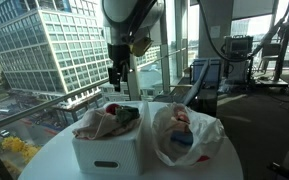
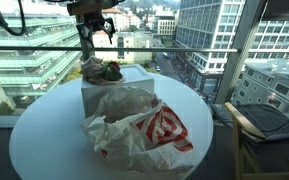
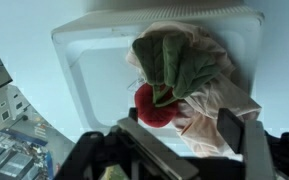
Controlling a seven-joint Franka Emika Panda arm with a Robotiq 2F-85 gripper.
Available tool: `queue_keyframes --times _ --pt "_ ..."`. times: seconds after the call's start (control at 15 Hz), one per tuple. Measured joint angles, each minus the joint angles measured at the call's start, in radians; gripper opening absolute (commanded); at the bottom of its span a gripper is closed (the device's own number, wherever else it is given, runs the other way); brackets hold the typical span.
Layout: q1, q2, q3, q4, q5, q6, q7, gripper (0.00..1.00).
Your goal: Remove the item from the plastic bag and put them on the white basket
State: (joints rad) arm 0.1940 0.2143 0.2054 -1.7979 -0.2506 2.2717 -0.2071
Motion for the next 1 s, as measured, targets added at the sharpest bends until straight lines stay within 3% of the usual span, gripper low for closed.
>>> queue_keyframes --times 0.07,0.13,0.67,1.0 --pt "0.000 -0.002 0.000 -0.003 0.000 0.001 0.000 0.97" --pt "0.000 0.002 -0.002 -0.008 0.000 0.002 0.000 0.99" --pt "0.001 0.027 -0.011 -0.015 -0.004 -0.010 0.040 1.00" --pt "-0.009 0.030 -0.059 -0.057 -0.010 -0.048 0.099 1.00"
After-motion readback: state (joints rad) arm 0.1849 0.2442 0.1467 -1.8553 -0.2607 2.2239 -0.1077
